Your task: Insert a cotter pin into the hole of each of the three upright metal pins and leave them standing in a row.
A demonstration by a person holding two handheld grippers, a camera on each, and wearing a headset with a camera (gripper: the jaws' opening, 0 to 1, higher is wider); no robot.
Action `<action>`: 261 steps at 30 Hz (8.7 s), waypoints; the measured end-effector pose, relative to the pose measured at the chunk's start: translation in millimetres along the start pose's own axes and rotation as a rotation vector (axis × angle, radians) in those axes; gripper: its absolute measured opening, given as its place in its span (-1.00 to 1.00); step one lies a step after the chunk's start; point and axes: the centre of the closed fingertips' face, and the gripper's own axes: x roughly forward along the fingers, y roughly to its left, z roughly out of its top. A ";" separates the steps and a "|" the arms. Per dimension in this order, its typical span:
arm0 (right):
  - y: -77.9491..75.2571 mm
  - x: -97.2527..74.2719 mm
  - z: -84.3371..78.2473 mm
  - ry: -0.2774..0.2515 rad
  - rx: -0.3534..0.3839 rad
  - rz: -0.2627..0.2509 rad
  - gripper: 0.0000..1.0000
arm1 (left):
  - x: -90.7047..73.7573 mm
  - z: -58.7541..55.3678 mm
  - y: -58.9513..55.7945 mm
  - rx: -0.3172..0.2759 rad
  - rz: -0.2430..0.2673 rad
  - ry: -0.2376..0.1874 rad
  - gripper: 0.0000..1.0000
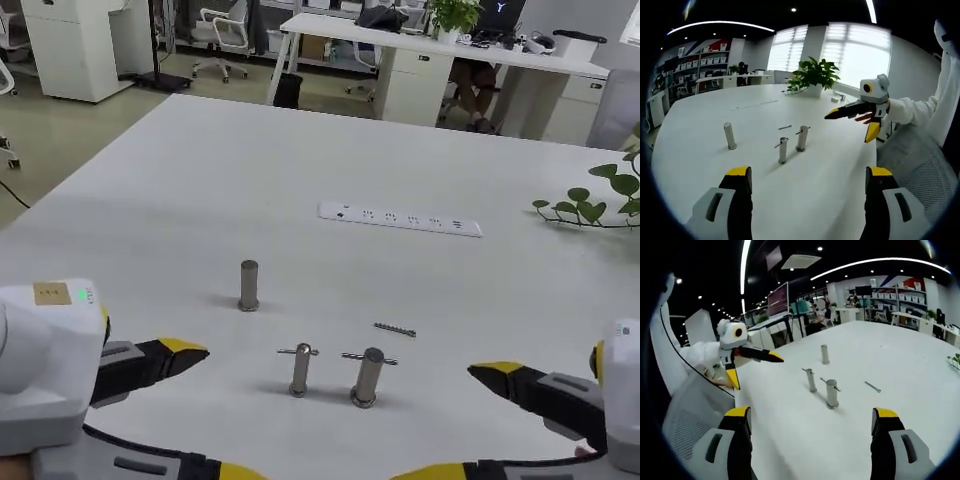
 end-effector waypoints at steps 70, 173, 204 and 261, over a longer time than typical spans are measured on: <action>-2.1 -7.1 -26.6 0.071 0.097 -0.036 0.97 | 82.6 33.4 185.3 -0.108 0.444 -0.081 -0.78; 38.5 -4.4 -18.1 0.074 -0.068 0.073 0.91 | 47.2 -19.2 38.7 -0.049 0.367 0.101 -0.81; 35.9 -8.0 -24.9 0.094 -0.070 0.061 0.86 | 46.4 -29.8 22.3 -0.015 0.311 0.167 0.17; -108.1 30.5 6.8 0.528 -0.524 0.059 0.21 | 26.0 -23.1 -10.0 -0.064 0.106 0.164 0.98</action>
